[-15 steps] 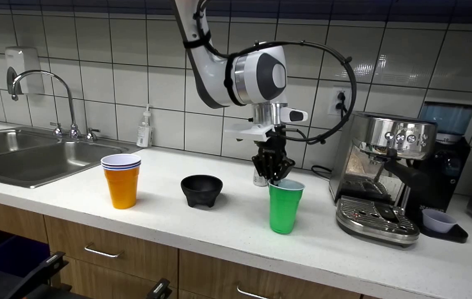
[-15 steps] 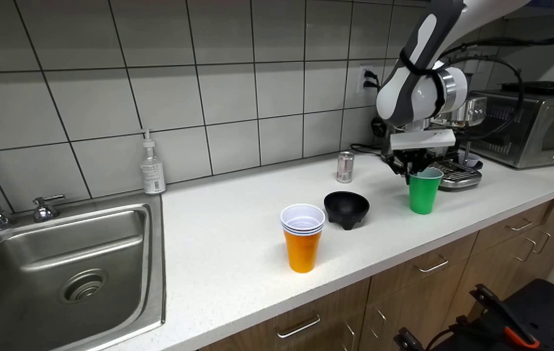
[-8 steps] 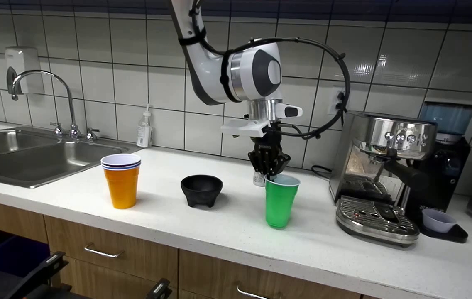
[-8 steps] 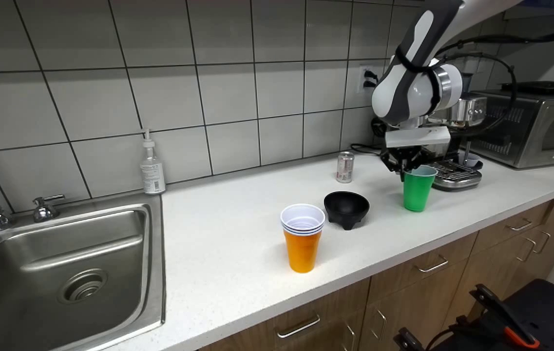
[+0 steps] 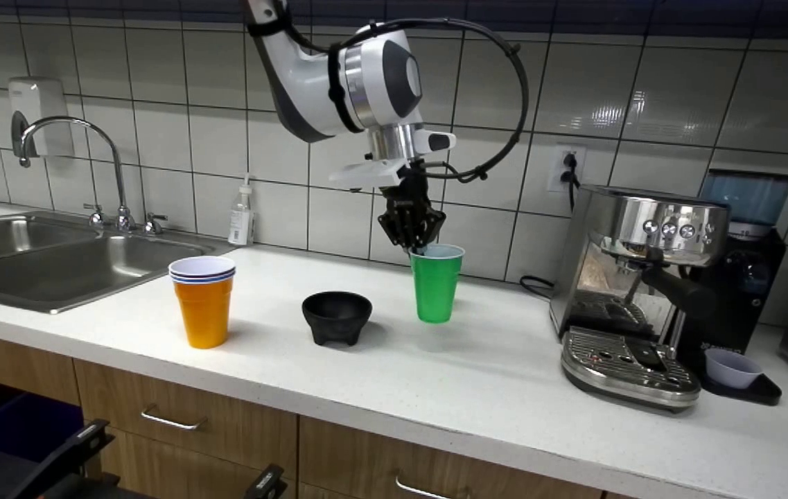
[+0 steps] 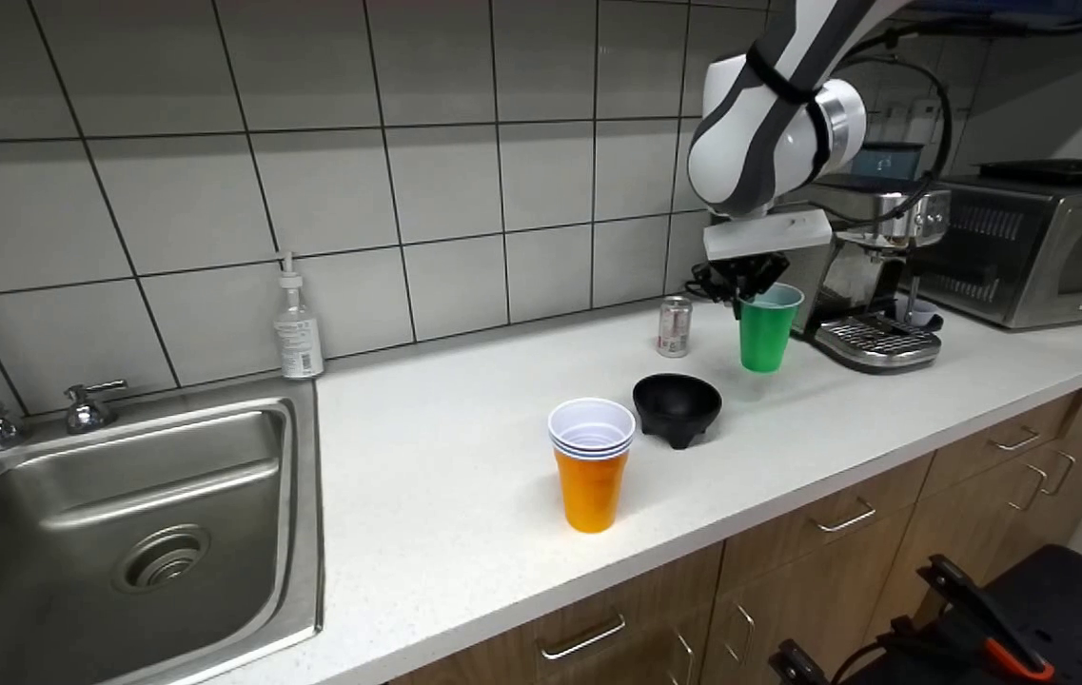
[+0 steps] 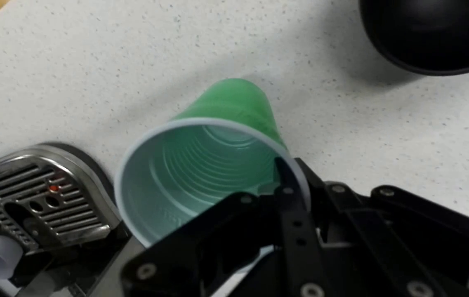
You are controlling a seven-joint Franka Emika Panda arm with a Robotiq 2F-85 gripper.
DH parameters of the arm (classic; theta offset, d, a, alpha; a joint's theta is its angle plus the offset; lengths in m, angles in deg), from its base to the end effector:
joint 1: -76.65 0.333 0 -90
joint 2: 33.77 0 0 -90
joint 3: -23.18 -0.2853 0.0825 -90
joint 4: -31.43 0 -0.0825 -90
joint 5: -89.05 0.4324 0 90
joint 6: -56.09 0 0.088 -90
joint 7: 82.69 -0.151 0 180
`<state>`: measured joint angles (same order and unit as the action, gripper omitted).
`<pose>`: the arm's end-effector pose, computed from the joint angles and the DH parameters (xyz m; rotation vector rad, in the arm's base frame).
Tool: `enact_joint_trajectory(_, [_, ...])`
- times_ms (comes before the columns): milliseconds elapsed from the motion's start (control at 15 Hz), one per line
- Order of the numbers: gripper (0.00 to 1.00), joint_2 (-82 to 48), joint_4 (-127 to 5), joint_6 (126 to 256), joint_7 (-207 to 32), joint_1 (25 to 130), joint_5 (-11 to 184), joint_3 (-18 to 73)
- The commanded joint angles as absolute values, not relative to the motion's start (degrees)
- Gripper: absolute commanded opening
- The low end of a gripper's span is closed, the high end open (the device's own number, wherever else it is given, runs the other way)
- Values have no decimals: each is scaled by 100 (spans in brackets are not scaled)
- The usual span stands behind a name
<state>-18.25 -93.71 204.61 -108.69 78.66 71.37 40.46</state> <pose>0.5804 -0.1663 0.1739 2.8151 -0.6463 0.2360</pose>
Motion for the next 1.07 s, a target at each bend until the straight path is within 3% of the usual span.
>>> enact_joint_trajectory(0, [1,-2441,-9707,20473,-11567,8201,6498,3953])
enact_joint_trajectory(1000, [1,-3307,-10087,20205,-13237,8434,5805,2387])
